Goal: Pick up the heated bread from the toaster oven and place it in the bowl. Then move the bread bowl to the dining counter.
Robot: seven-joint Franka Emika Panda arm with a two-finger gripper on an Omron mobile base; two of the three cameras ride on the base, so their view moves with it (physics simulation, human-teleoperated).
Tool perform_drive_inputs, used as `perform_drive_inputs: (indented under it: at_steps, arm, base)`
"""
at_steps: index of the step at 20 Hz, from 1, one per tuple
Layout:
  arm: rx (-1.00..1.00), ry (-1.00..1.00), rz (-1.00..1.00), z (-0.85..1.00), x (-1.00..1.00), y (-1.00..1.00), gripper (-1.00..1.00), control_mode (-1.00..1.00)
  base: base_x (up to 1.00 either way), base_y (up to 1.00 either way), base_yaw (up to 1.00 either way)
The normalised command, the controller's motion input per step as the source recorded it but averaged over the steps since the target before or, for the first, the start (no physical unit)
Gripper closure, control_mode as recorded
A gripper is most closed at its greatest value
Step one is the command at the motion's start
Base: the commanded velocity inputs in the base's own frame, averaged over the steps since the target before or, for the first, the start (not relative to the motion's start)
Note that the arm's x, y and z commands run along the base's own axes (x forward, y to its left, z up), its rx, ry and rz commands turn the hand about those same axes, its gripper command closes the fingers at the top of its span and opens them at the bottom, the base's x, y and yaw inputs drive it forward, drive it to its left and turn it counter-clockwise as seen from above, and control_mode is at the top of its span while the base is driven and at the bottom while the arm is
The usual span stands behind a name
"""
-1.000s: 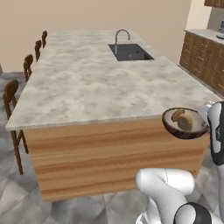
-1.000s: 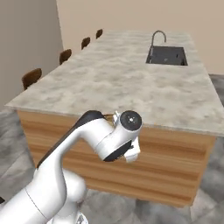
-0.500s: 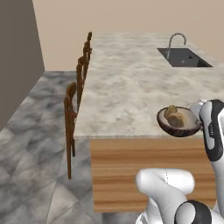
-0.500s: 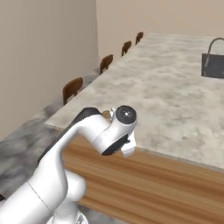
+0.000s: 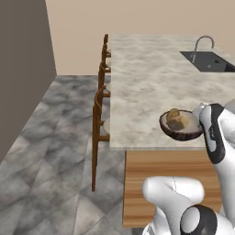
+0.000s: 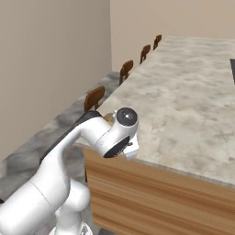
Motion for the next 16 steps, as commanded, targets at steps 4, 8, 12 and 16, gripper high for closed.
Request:
perform_drive_inputs:
  at_steps: [4, 8, 12, 16]
  arm:
    - [0.03, 0.09, 0.0, -0.03, 0.96, -0.33, 1.0, -1.0]
    - [0.02, 0.12, -0.03, -0.13, 1.0, -0.21, 1.0, -1.0]
    - [0.0, 0.06, -0.08, -0.13, 1.0, 0.0, 1.0, -1.0]
    - [0.0, 0.02, -0.07, -0.56, 0.87, 0.0, 1.0, -1.0]
  base:
    - [0.0, 0.0, 0.0]
    - [0.0, 0.0, 0.0]
    - [0.0, 0.0, 0.0]
    - [0.0, 0.0, 0.0]
